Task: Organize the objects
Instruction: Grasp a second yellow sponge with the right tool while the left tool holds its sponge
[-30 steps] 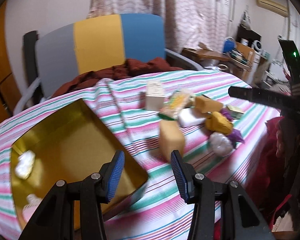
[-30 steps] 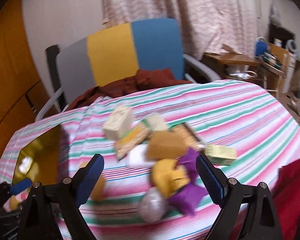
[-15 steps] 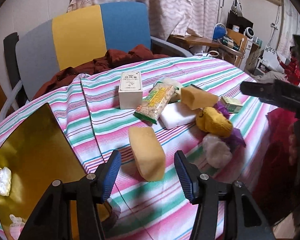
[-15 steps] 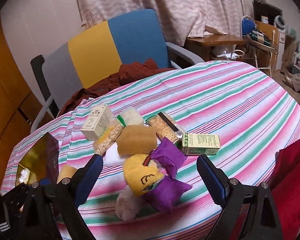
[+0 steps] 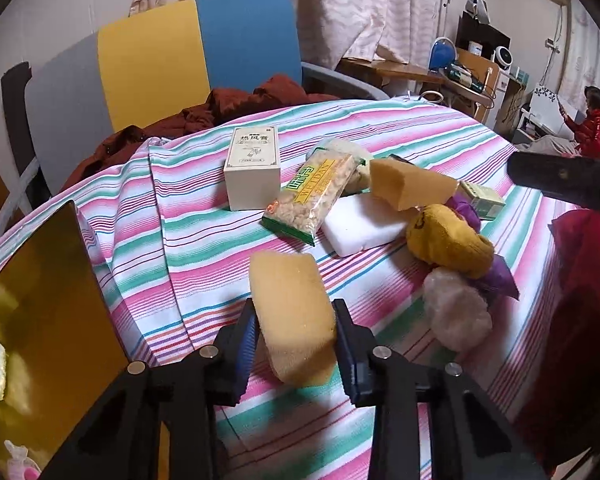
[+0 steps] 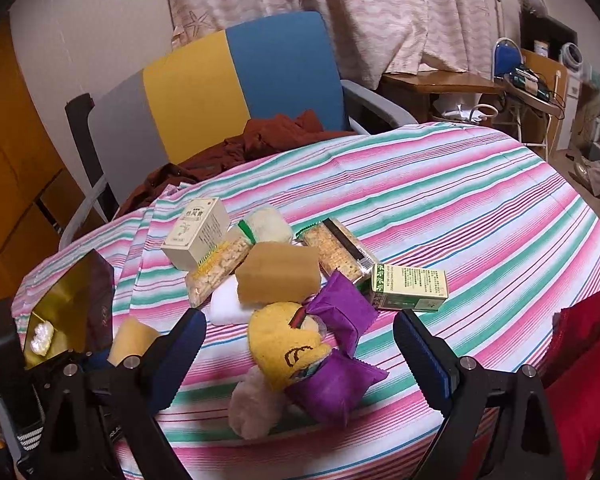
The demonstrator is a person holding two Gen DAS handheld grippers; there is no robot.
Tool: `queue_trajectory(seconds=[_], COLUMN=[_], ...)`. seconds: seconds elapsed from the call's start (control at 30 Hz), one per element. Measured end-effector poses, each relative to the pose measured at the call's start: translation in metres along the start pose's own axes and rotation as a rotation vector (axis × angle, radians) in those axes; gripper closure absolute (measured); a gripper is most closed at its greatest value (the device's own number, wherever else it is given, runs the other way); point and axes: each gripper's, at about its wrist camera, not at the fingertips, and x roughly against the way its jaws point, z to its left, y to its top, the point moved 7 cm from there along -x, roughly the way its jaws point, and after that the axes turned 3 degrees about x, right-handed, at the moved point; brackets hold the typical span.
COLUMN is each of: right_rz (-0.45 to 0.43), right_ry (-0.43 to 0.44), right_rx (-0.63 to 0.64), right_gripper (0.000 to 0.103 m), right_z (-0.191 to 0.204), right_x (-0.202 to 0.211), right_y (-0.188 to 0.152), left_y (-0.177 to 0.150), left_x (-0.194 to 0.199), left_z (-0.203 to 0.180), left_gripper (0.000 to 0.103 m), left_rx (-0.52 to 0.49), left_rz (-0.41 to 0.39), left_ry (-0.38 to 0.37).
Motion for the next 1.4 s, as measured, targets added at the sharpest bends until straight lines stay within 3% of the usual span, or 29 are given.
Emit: queue_trajectory(seconds=[0.3,0.53,0.57,0.6,0.63,0.73,0.93,1.13,1.4], right_rz=[0.111,0.168,0.181,0.200,0.220,0.199,0.071,-0.029,0.009], right_ry=[-0.027,-0.063,-0.065,-0.064,-0.063,-0.076,-0.100,-0.009,0.238], right_rx=[0.112,0.099,0.091,0.087,0.096,0.131,0.108,0.145,0.272], right_gripper=[0.003,0.004,0.010,0.028,0.036,0.036,0.037,0.036,0.036], right_z=[0.025,0.019,0.017,0.015,0.014,0.016,0.009,0.044,0.158], right_x=[-0.049,-0.090,-0.095,-0.100,-0.103,-0.100,-0.067,-0.026,-0.010], right_y=[0.016,0.029,0.029,0.026,0.023,0.023,0.037,0.047,0.033], left_y=[-0.006,-0.009,-0.009,-0.010,-0.011,-0.013,-0.015,-0.016,-0.022], left_x=[0.033,0.057,0.058,0.059,0.060,0.061,0.071,0.088,0.122], left_z=[0.005,0.012,0.014,0.015,0.016,0.019,0.021,0.037,0.102], left_gripper=[0.068,0.068,0.068,0.068,0.068,0.067,0.067,0.067,0.067], left_rx=[0.055,0.095,0.099,0.103,0.108,0.123,0.125,0.167,0.298], left_rz=[-0.035,-0.062,-0.062,-0.062,-0.061,-0.056,-0.075,-0.107,-0.176], left_ry=[-0.067,-0.090,-0.091,-0.092,-0.092,-0.089,-0.083,-0.075,0.018])
